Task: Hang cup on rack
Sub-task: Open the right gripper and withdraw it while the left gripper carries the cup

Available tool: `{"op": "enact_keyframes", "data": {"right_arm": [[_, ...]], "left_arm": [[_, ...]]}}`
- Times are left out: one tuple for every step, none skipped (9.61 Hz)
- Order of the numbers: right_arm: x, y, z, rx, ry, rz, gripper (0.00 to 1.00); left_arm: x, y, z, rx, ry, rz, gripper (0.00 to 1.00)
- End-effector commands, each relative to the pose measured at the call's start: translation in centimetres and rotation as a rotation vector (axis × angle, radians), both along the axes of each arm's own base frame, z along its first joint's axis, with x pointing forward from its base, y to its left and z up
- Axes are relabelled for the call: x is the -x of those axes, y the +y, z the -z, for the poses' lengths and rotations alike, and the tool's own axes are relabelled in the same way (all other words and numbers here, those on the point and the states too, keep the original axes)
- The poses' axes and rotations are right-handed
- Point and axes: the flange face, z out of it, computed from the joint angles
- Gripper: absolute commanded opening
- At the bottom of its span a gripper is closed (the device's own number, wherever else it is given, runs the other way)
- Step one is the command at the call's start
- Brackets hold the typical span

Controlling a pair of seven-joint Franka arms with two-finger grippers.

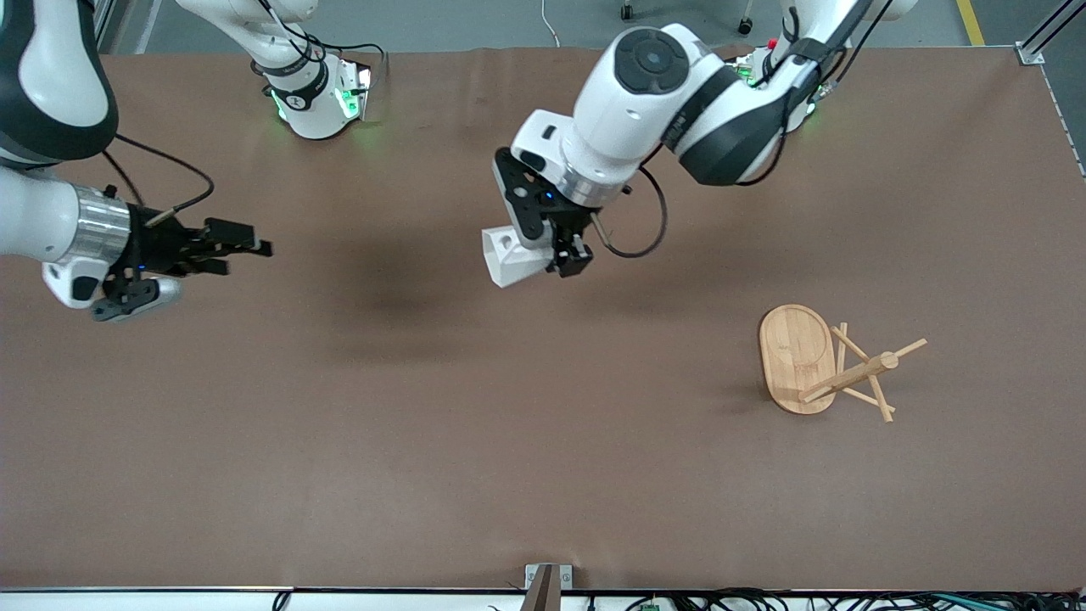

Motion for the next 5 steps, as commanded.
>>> {"op": "enact_keyframes", "data": {"right_arm": [[-1.0, -1.1, -1.5, 0.221, -0.088, 0.038, 1.00], [-2.0, -1.9, -4.6, 0.298, -0.159, 0.022, 1.00], [-2.5, -2.5, -7.3, 0.350, -0.215, 0.019, 1.00], [-2.8, -3.3, -9.9, 0.376, -0.265, 0.039, 1.00], [-2.3, -4.5, -11.5, 0.368, -0.265, 0.063, 1.00]], "left_arm": [[-3.0, 3.6, 1.0, -0.044, 0.041, -0.059, 0.07], [-4.6, 6.3, 0.0, -0.059, 0.072, -0.105, 0.07], [-6.1, 9.5, -1.3, -0.076, 0.096, -0.201, 0.07], [-6.4, 11.0, -2.6, -0.074, 0.102, -0.290, 0.07], [-6.6, 12.6, -3.9, -0.072, 0.096, -0.367, 0.07]]}}
